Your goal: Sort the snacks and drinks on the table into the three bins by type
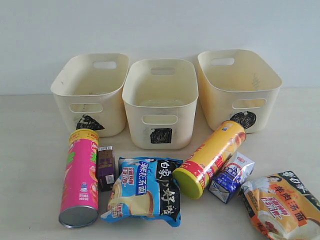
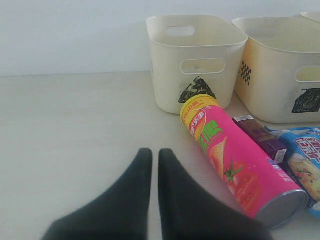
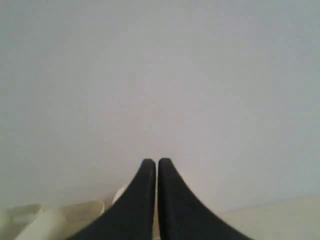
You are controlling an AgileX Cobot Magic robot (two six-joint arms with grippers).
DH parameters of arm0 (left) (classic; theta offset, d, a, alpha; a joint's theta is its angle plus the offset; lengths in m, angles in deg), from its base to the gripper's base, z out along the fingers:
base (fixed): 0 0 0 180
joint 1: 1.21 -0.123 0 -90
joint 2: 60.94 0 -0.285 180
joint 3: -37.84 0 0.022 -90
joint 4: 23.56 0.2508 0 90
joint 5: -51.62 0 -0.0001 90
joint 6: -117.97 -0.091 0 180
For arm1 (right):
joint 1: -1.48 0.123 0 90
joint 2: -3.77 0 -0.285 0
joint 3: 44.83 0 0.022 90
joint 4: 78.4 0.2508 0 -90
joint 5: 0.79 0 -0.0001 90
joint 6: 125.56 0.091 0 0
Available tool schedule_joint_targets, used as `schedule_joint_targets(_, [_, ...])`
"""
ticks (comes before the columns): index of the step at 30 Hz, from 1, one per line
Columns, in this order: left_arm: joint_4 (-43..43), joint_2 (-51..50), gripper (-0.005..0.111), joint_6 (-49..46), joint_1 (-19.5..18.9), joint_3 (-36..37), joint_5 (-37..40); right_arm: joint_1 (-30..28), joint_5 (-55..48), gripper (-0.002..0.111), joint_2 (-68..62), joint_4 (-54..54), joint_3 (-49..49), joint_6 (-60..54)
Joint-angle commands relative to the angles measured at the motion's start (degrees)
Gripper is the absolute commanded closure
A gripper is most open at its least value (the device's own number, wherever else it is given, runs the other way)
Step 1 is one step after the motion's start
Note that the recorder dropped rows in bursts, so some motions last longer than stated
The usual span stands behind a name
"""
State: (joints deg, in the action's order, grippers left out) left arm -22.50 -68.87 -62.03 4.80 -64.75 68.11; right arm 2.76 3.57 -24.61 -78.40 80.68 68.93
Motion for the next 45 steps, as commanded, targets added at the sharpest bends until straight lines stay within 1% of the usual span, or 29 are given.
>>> schedule_joint_targets(1, [-0.23, 0.14, 0.102, 0.42, 0.27, -0.19, -0.19, -0.15, -5.67, 0.108, -8.84, -0.70, 5.17, -3.73])
schedule_joint_targets(3, [-0.23, 0.14, 0.102, 0.42, 0.27, -0.19, -0.19, -0.15, -9.20, 0.108, -12.40, -0.70, 7.19, -6.30])
schedule_joint_targets(7, [-0.23, 0.14, 0.102, 0.42, 0.27, -0.19, -0.19, -0.15, -20.55, 0.108, -20.55, -0.70, 12.31, -12.39])
schedule_joint_targets(8, [-0.23, 0.14, 0.102, 0.42, 0.27, -0.19, -0.19, -0.15, -25.51, 0.108, -25.04, -0.70, 14.80, -14.49])
schedule_joint_targets(11, [-0.23, 0.14, 0.102, 0.42, 0.27, -0.19, -0.19, -0.15, -34.41, 0.108, -33.02, -0.70, 19.99, -19.93])
schedule_joint_targets(12, [-0.23, 0.14, 0.102, 0.42, 0.27, -0.19, -0.19, -0.15, -38.82, 0.108, -36.56, -0.70, 22.69, -21.75])
schedule_joint_targets(15, [-0.23, 0.14, 0.102, 0.42, 0.27, -0.19, -0.19, -0.15, -46.65, 0.108, -44.56, -0.58, 28.05, -26.95])
schedule_joint_targets(16, [-0.23, 0.14, 0.102, 0.42, 0.27, -0.19, -0.19, -0.45, -47.67, 0.108, -45.67, -0.58, 28.82, -27.57])
schedule_joint_targets(18, [-0.23, 0.14, 0.102, 0.42, 0.27, -0.19, -0.19, -2.66, -50.12, 0.108, -48.95, 0.57, 30.84, -29.70])
schedule_joint_targets(20, [-0.23, 0.14, 0.102, 0.42, 0.27, -0.19, -0.19, -4.94, -52.17, 0.108, -50.82, 4.10, 32.08, -33.07])
schedule_joint_targets(23, [-0.23, 0.14, 0.102, 0.42, 0.27, -0.19, -0.19, -13.43, -54.92, 0.108, -55.12, 17.25, 33.27, -44.20])
schedule_joint_targets(25, [-0.23, 0.14, 0.102, 0.42, 0.27, -0.19, -0.19, -17.35, -57.06, 0.108, -57.47, 26.15, 33.38, -52.03])
schedule_joint_targets(29, [-0.23, 0.14, 0.102, 0.42, 0.27, -0.19, -0.19, -22.15, -61.40, 0.108, -61.41, 33.24, 33.38, -59.64])
schedule_joint_targets(31, [-0.23, 0.14, 0.102, 0.42, 0.27, -0.19, -0.19, -25.39, -63.86, 0.108, -65.37, 36.09, 33.38, -62.60])
schedule_joint_targets(35, [-0.23, 0.14, 0.102, 0.42, 0.27, -0.19, -0.19, -28.02, -67.07, 0.108, -70.01, 37.23, 33.38, -66.82])
schedule_joint_targets(40, [-0.23, 0.14, 0.102, 0.42, 0.27, -0.19, -0.19, -28.13, -68.77, 0.108, -75.91, 39.11, 33.38, -70.73])
schedule_joint_targets(41, [-0.23, 0.14, 0.102, 0.42, 0.27, -0.19, -0.19, -28.13, -68.77, 0.107, -76.82, 38.94, 33.38, -70.95])
schedule_joint_targets(43, [-0.23, 0.14, 0.102, 0.42, 0.27, -0.19, -0.19, -28.13, -68.88, 0.099, -78.87, 38.79, 33.38, -71.39])
schedule_joint_targets(44, [-0.23, 0.14, 0.102, 0.42, 0.27, -0.19, -0.19, -28.13, -69.00, 0.082, -80.35, 39.04, 33.38, -71.98])
schedule_joint_targets(45, [-0.23, 0.14, 0.102, 0.42, 0.27, -0.19, -0.19, -28.13, -68.90, 0.072, -81.06, 39.18, 33.38, -72.09])
